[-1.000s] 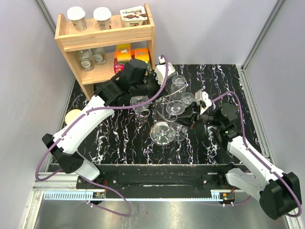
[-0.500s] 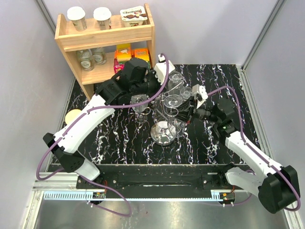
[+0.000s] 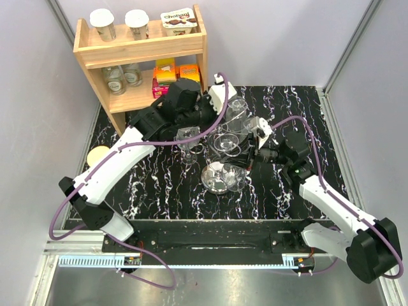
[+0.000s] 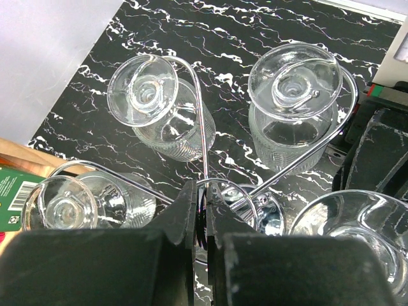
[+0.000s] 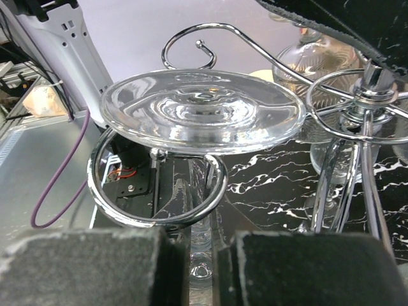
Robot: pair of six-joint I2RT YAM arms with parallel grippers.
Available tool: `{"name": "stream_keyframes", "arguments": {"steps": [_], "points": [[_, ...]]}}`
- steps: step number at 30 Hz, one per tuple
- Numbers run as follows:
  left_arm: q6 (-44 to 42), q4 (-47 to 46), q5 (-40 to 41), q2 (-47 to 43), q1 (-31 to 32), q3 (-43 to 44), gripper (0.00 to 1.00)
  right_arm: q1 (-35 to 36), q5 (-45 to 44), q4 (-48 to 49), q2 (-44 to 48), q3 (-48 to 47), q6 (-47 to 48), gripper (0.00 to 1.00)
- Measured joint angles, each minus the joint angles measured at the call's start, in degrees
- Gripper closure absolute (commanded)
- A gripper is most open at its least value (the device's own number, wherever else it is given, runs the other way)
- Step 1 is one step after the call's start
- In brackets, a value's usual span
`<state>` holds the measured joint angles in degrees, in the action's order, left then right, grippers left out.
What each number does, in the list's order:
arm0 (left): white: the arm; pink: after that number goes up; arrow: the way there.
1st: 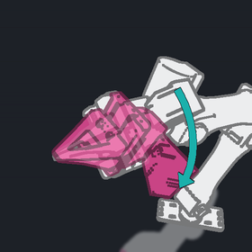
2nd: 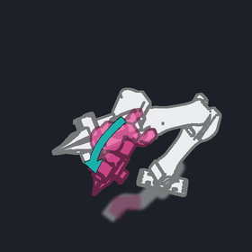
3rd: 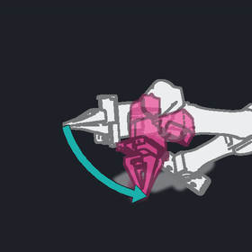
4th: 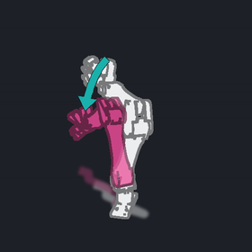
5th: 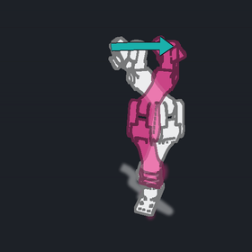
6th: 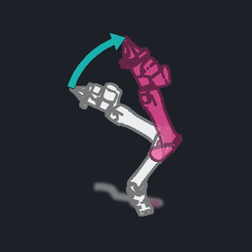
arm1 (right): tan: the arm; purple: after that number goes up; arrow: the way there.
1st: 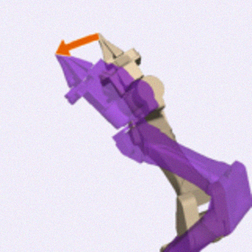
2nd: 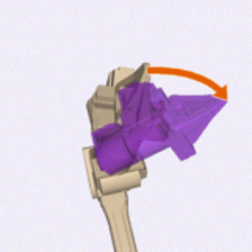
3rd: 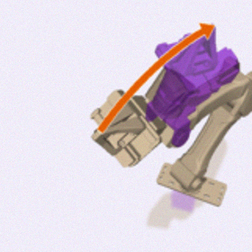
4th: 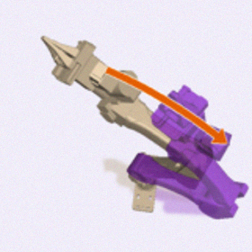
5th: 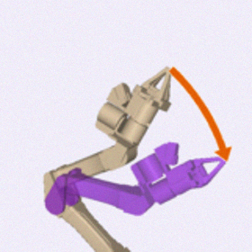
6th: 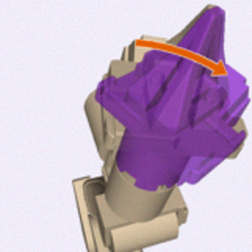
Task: Place the wine glass upside down on the wine glass rack
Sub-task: Turn the wine glass upside down at the wine rack.
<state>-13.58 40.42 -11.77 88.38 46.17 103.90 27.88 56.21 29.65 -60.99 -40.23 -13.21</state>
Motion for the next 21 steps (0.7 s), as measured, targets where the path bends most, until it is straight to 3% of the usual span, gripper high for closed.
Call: {"name": "stream_keyframes", "arguments": {"steps": [13, 21], "points": [[-1.5, -0.2, -0.8, 0.0, 0.8, -0.4, 1.00, 0.0, 4.7, 3.9, 1.4, 1.3, -10.7, 1.00], [-2.0, -0.3, -1.6, 0.0, 0.9, -0.4, 1.00, -0.5, 7.1, 12.1, 1.4, 3.2, -20.1, 1.00]]}}
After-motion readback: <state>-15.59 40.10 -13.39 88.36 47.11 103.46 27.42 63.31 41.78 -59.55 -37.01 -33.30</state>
